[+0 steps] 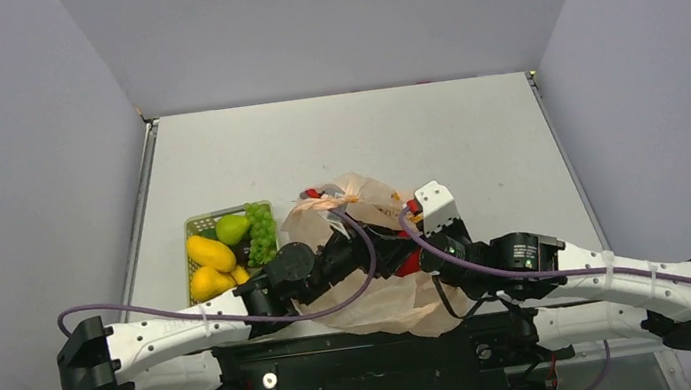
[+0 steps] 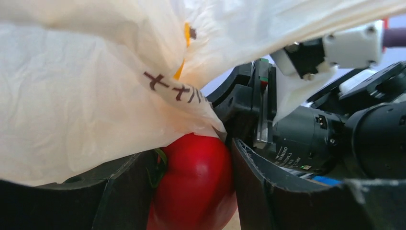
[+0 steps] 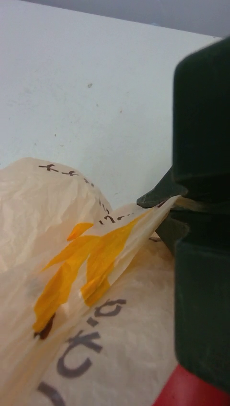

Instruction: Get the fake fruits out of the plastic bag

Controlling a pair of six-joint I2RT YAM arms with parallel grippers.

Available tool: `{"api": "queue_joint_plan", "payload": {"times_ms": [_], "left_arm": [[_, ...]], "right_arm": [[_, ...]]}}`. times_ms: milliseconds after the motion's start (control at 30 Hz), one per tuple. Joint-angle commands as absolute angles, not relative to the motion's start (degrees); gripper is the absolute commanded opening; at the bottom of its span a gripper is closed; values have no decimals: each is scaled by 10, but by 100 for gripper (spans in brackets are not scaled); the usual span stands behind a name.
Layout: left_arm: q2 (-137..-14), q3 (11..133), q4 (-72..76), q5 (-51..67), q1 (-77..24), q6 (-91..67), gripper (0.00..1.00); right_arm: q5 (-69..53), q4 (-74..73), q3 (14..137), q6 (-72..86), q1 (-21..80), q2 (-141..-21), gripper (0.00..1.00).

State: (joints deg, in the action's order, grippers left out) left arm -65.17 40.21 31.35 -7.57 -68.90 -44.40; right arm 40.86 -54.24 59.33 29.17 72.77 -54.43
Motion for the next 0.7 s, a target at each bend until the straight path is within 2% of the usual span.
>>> {"api": "queue_joint_plan", "payload": {"times_ms": [0,133,233,433,567,667], "left_arm": [[-612,468,210,-163,-734,-310,0],[-596,401,242,-221,-733,-297,0],[-605,328,364,-243,-725,-297,0],[-714,223,546,-259,-677,-282,0],[-799,235,582,-267,-659,-258,0],[-848,252,584,-273,-657,-260,0]], "right_arm": [[426,-526,576,313,726,-540,0],[528,-619,589,375,726,-561,0],[544,-642,604,403,725,-575,0],[581,-680,625,434,709,-606,0],[578,-668,633,415,707,-613,0],[518,-645,623,376,709,-616,0]]}}
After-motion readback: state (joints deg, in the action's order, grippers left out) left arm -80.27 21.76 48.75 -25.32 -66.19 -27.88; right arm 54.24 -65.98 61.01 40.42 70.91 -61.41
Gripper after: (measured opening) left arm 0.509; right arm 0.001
